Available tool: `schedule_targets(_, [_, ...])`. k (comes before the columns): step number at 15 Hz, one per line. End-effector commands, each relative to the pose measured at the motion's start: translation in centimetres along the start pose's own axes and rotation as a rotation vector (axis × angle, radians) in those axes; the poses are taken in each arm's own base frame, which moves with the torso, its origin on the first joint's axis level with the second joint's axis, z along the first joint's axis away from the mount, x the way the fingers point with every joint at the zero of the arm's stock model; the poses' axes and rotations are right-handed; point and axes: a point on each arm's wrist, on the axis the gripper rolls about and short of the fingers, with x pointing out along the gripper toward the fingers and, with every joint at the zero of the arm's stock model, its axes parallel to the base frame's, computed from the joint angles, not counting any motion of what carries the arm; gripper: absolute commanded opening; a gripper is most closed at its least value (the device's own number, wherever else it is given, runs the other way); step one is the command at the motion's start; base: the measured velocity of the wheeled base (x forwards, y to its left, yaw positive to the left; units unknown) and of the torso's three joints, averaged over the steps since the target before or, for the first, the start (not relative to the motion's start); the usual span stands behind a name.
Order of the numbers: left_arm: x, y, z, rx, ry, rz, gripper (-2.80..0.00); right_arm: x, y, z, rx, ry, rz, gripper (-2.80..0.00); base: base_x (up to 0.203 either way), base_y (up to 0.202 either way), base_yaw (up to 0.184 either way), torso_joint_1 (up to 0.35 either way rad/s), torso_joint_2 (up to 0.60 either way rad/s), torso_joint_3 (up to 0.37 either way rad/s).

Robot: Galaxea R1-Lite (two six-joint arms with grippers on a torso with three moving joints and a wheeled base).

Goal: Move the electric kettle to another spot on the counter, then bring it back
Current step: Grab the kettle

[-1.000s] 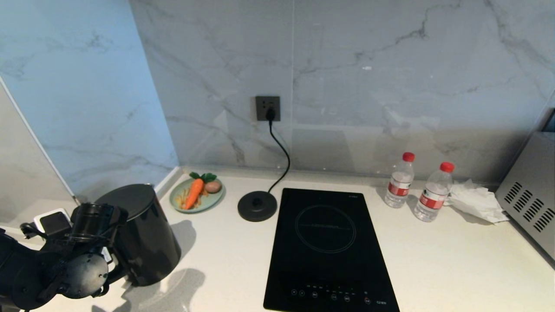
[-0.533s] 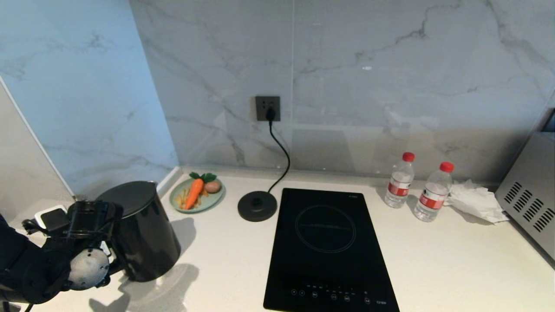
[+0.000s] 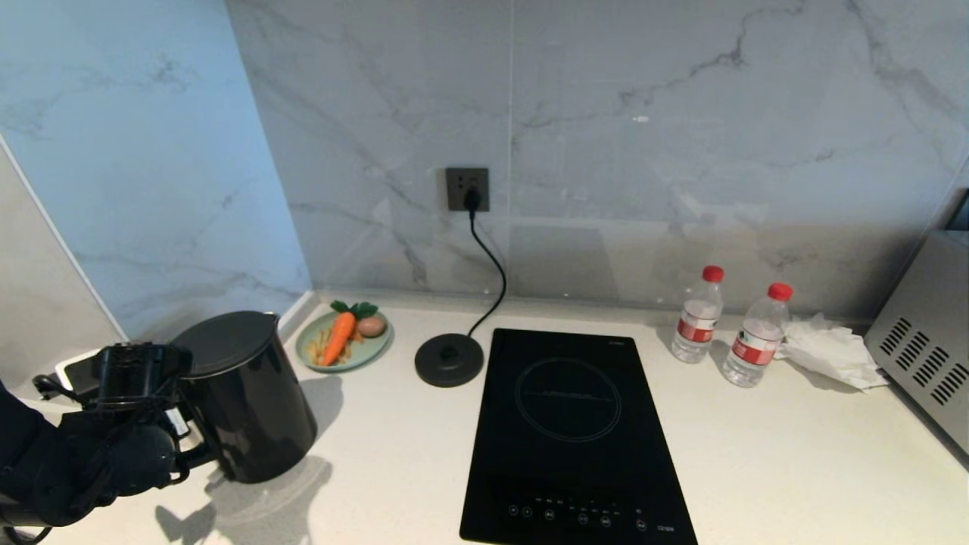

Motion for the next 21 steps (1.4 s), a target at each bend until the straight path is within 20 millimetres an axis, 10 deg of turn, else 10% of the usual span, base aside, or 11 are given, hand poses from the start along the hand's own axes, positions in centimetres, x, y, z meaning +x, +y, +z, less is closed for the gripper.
schedule_targets(1, [0.4, 0.3, 0.5, -0.026, -0.006, 0.011, 0.0, 0.0, 0.0, 0.0, -0.001, 0.0, 0.0, -2.8, 0.0, 0.0, 0.0, 0.0, 0.0, 0.0])
schedule_targets(3, [0.5, 0.3, 0.3, -0.021, 0.002, 0.009, 0.0, 0.0, 0.0, 0.0, -0.001, -0.001, 0.0, -2.8, 0.0, 0.0, 0.0, 0.0, 0.0, 0.0])
schedule_targets(4, [0.6, 0.2, 0.4, -0.021, 0.008, -0.007, -2.8, 0.0, 0.0, 0.0, 0.0, 0.001, 0.0, -2.8, 0.0, 0.0, 0.0, 0.0, 0.0, 0.0])
schedule_targets(21, [3.5, -1.0, 1.3, -0.085, -0.058, -0.103, -2.8, 0.0, 0.0, 0.0, 0.001, -0.002, 0.0, -2.8, 0.0, 0.0, 0.0, 0.0, 0.0, 0.0])
